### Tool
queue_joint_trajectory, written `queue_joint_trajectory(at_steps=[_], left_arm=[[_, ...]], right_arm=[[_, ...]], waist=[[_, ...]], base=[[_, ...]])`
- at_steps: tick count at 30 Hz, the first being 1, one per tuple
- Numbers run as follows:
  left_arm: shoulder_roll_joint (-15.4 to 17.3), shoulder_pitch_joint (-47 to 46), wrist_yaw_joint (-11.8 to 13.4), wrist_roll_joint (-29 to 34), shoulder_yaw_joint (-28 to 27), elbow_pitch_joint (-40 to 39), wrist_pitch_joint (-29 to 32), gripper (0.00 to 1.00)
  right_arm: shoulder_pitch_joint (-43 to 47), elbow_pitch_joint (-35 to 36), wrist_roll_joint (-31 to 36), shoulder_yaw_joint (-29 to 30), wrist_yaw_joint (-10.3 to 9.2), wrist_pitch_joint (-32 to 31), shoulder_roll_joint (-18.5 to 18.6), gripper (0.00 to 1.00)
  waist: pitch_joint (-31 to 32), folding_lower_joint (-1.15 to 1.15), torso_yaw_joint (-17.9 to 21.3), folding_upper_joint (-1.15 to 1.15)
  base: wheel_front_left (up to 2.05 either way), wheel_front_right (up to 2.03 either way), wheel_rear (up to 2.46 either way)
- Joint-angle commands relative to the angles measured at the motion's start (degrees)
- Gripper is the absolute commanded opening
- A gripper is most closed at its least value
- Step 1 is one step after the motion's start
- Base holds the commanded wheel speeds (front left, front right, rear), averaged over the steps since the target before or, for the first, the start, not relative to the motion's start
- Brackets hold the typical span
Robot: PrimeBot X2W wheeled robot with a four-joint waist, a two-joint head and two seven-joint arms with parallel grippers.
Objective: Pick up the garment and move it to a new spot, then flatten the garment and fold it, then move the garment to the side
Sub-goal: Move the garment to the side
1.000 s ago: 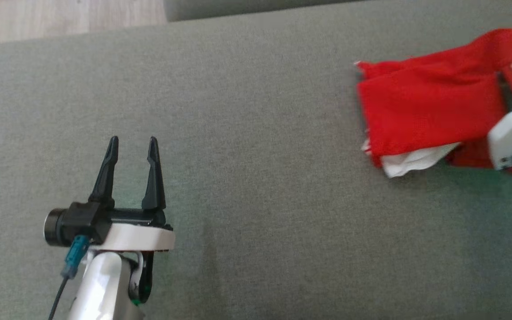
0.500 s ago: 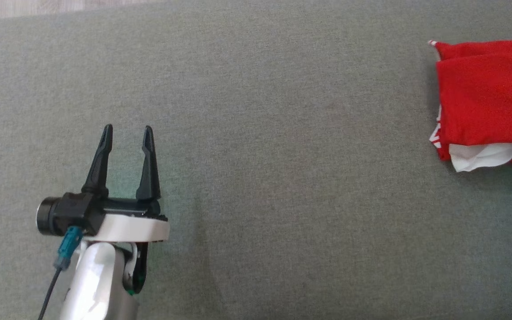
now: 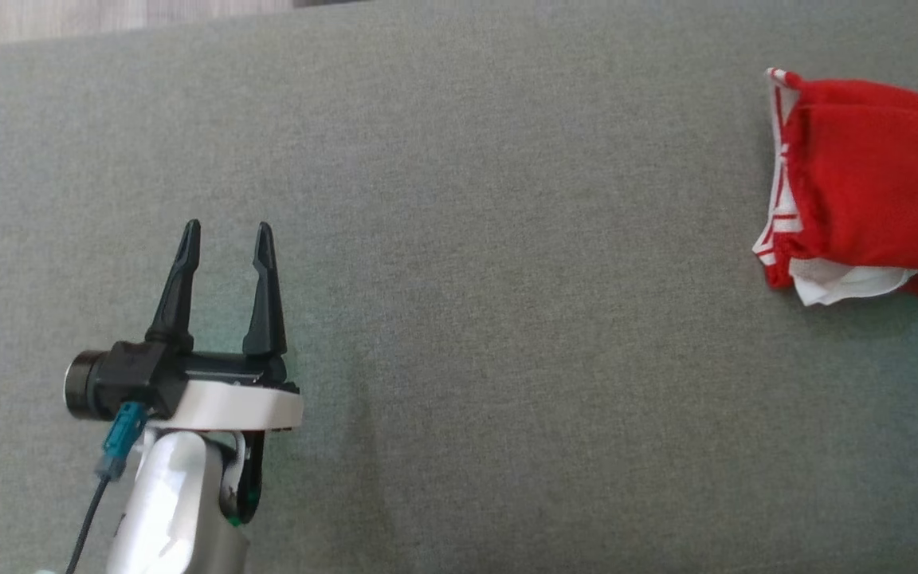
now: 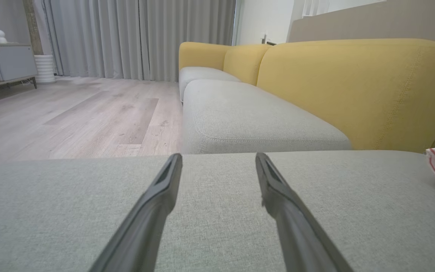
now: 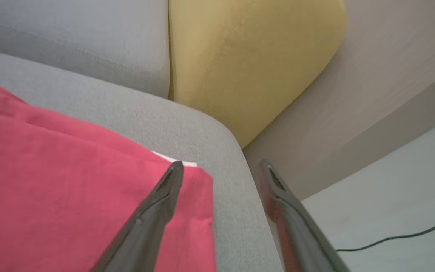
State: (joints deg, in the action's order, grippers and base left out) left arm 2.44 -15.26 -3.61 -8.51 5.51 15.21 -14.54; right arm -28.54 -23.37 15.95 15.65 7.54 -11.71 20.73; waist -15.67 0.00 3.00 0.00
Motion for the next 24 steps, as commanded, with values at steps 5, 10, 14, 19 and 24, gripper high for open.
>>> queue_joint_trajectory(at_steps=[5, 10, 14, 19, 24], left_arm=[[0.43, -1.24, 0.37, -0.43, -1.57, -1.48, -0.46, 1.0], [0.43, -0.16, 1.29, -1.11, -1.54, -2.14, -0.46, 1.0], [0.43, 1.09, 1.99, -1.9, -2.0, -2.89, -0.46, 1.0], [0.43, 2.98, 2.76, -2.72, -2.04, -3.45, -0.46, 1.0], [0.43, 5.63, 3.54, -3.27, -1.39, -3.98, -0.46, 1.0]], right_arm=[[-1.25, 7.45, 0.11, -3.34, -0.05, 0.08, -2.79, 1.0], [-1.79, 11.04, -3.31, -6.47, -0.05, 1.84, -7.42, 1.0], [-1.51, 12.55, -6.13, -8.56, -0.05, 5.21, -12.35, 1.0], [0.71, 12.95, -11.25, -8.33, -0.05, 9.73, -17.07, 1.0], [6.64, 12.22, -20.03, -10.7, -0.05, 14.13, -17.8, 1.0]], waist=[[3.34, 0.0, -0.61, 0.0], [6.49, 0.0, -1.74, 0.0], [8.77, 0.0, -2.72, 0.0], [11.17, 0.0, -3.95, 0.0], [13.24, 0.0, -5.08, 0.0]], base=[[0.0, 0.0, 0.0], [0.0, 0.0, 0.0], [0.0, 0.0, 0.0], [0.0, 0.0, 0.0], [0.0, 0.0, 0.0]])
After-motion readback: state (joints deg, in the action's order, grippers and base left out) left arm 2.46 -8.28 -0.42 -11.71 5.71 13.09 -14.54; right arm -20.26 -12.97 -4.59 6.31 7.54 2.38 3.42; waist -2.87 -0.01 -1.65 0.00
